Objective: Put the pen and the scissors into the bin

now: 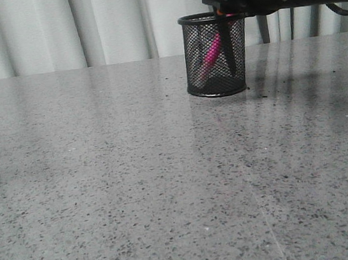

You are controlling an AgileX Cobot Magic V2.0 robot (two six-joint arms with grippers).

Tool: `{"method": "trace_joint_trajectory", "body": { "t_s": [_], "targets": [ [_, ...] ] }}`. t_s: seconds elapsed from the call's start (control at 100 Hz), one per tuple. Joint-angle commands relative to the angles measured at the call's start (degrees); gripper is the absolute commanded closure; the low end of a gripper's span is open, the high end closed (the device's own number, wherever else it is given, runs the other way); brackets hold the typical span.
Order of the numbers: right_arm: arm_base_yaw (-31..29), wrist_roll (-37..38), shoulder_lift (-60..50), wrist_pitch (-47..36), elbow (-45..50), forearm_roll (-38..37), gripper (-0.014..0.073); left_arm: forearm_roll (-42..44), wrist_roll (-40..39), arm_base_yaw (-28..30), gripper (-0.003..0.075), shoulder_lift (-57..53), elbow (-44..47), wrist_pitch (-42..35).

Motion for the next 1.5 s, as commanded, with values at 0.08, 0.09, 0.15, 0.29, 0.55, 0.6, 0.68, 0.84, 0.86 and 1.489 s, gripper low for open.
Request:
{"method": "trace_joint_trajectory", "body": {
  "t_s": [0.08,0.09,0.15,0.29,0.55,0.6,0.68,0.84,0.86,1.489],
  "targets": [
    [-0.2,-0.1,-3.2,-5.8,0.2,-0.1,0.0356,-2.4,0.0,-0.4,0.0739,-0.4,-1.5,0.2],
    [-0.2,-0.1,-3.2,-5.8,0.4,-0.1,0.0356,-2.4,0.0,-0.4,0.0739,-0.4,-1.5,0.2],
    [-0.2,-0.1,-4.0,-6.4,1.2,-0.1,0.0356,-2.4,0.0,-0.4,0.0739,-0.4,-1.5,0.2],
    [-0.2,-0.1,-6.0,-6.9,1.9,-0.1,0.0356,-2.4,0.0,-0.4,0.0739,-0.4,-1.5,0.2],
    [-0.2,-0.1,-14.1,-7.3,1.9,-0.1,0.0360,-2.4,0.0,-0.4,0.0739,-0.4,-1.5,0.2],
    [-0.5,-0.1,-16.3,-6.5,1.9,-0.1,0.0365,-2.3,0.0,-0.4,0.0739,-0.5,-1.5,0.2],
    [-0.4,-1.8,-20.1,-4.7,1.9,-0.1,0.0418,-2.2,0.0,-0.4,0.0739,-0.7,-1.5,0.2],
    [-0.4,-14.1,-29.6,5.4,1.9,-0.1,0.0613,-2.0,0.0,-0.4,0.0739,-2.5,-1.1,-0.5],
    [-0.4,-15.5,-30.8,7.3,1.9,-0.1,0.0638,-1.9,0.0,-0.3,0.0739,-2.9,-0.8,-0.5],
    [-0.4,-18.3,-73.2,26.6,26.1,-0.1,0.0669,-4.8,-0.2,-0.2,0.0739,-33.7,22.1,-8.8]
  ]
}}
